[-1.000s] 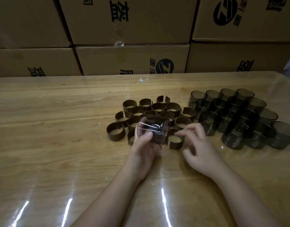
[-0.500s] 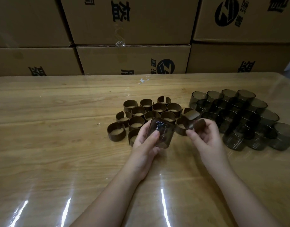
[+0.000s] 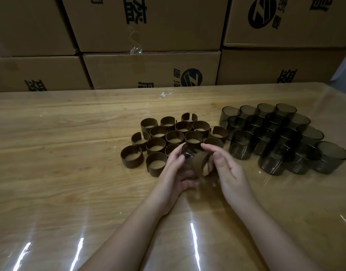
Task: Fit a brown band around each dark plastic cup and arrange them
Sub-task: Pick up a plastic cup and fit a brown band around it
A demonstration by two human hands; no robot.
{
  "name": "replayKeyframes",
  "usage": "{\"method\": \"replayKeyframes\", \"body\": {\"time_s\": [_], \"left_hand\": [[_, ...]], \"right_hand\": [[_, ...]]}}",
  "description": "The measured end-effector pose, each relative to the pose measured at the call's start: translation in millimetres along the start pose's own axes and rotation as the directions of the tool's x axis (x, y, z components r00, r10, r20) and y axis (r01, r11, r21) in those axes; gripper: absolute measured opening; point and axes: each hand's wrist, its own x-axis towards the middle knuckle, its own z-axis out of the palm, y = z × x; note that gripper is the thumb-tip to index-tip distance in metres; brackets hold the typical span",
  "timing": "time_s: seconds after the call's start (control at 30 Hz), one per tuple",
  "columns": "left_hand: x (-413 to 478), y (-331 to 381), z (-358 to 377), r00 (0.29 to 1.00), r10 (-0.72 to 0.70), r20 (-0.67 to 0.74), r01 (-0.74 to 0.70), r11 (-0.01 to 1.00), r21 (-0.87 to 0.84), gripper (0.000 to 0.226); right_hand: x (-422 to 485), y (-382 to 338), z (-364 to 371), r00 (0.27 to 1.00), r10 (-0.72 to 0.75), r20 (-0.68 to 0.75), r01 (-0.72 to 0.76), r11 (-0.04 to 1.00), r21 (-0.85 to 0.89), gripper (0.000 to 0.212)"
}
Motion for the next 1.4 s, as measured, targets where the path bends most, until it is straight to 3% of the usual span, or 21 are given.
{"method": "replayKeyframes", "body": {"time_s": [0.13, 0.27, 0.37, 0.47, 0.57, 0.67, 0.8, 1.03, 1.2, 1.4], "left_hand": [[-3.4, 2.1, 6.2, 0.995, 0.059, -0.075, -0.044, 0.981, 0.189, 0.099], [-8.0, 1.5, 8.2, 0.983, 0.184, -0.026, -0.152, 0.878, 0.454, 0.076], [-9.1, 0.0, 8.1, 0.976, 0.217, -0.026, -0.176, 0.851, 0.495, 0.063], [-8.8, 0.1, 8.6, 0.969, 0.244, -0.044, -0.193, 0.855, 0.482, 0.059], [-8.6, 0.8, 8.3, 0.961, 0.268, -0.071, -0.198, 0.843, 0.500, 0.057], [-9.6, 1.3, 8.4, 0.960, 0.265, -0.092, -0.186, 0.846, 0.499, 0.054], [-11.3, 2.7, 10.5, 0.960, 0.262, -0.101, -0.177, 0.845, 0.504, 0.051], [-12.4, 4.2, 10.3, 0.958, 0.264, -0.109, -0.175, 0.846, 0.504, 0.049], [-12.3, 3.6, 11.9, 0.959, 0.258, -0.113, -0.164, 0.838, 0.520, 0.047], [-11.0, 0.7, 9.8, 0.953, 0.290, -0.085, -0.205, 0.827, 0.524, 0.039]], "right_hand": [[-2.9, 2.1, 5.5, 0.985, -0.171, -0.030, 0.162, 0.967, -0.197, 0.031], [-3.9, 5.8, 4.7, 0.964, -0.252, -0.082, 0.212, 0.920, -0.330, 0.033], [-2.8, 2.9, 4.5, 0.976, -0.209, -0.069, 0.173, 0.922, -0.348, 0.034], [-3.6, -2.9, 8.4, 0.992, -0.124, -0.007, 0.117, 0.952, -0.282, 0.039], [-7.2, -5.3, 13.9, 0.996, 0.064, 0.060, -0.053, 0.984, -0.171, 0.060], [-8.4, -2.2, 16.0, 0.986, 0.162, 0.042, -0.157, 0.982, -0.104, 0.079], [-8.8, -2.2, 18.1, 0.979, 0.203, -0.018, -0.203, 0.979, 0.008, 0.062], [-9.8, 1.4, 22.5, 0.967, 0.238, -0.091, -0.235, 0.971, 0.039, 0.044], [-7.4, 3.6, 29.6, 0.948, 0.272, -0.167, -0.258, 0.961, 0.102, 0.043], [-4.6, 9.7, 31.3, 0.915, 0.389, -0.109, -0.352, 0.900, 0.258, 0.036]]}}
